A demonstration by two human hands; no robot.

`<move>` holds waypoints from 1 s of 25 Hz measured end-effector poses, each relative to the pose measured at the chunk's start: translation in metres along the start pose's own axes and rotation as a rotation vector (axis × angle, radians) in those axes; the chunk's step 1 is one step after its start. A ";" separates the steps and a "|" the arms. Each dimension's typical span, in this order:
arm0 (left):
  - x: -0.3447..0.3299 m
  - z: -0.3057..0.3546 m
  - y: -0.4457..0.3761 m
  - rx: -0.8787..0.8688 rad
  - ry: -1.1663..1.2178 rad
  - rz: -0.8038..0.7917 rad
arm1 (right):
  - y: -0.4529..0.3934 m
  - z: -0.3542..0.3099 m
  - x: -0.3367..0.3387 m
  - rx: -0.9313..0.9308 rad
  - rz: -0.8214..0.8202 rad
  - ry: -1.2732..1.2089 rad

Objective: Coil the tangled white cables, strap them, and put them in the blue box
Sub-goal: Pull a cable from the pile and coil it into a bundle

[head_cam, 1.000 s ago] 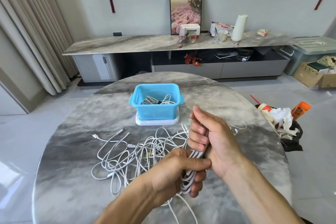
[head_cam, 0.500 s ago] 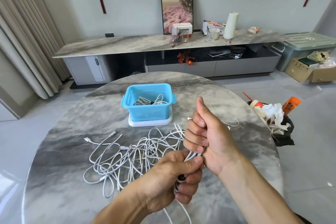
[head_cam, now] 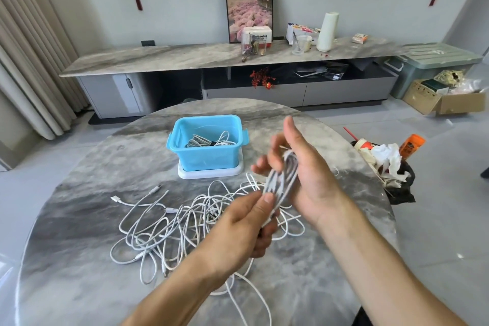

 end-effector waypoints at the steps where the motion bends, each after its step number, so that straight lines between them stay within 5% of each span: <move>1: 0.011 0.003 -0.002 -0.012 0.009 0.067 | -0.008 0.000 0.012 -0.045 0.026 0.095; 7: 0.061 0.013 -0.010 -0.062 0.127 0.318 | -0.019 0.037 0.242 -0.335 0.877 0.424; 9: 0.059 0.010 -0.013 -0.054 0.156 0.320 | -0.002 0.061 0.298 -0.428 1.029 0.597; 19: 0.054 0.003 -0.019 -0.041 0.220 0.311 | -0.028 0.062 0.310 -0.531 0.997 1.319; 25: 0.052 0.001 -0.022 -0.054 0.188 0.308 | -0.028 0.057 0.309 -0.528 1.046 1.352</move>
Point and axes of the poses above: each hand's wrist, its own y-axis away from the middle knuckle, its own x-axis out of the back of the hand, z = x × y, the point moved 10 cm from there along -y, towards the middle knuckle, and after that the axes turned 5 degrees about y, right-handed, at the moved point
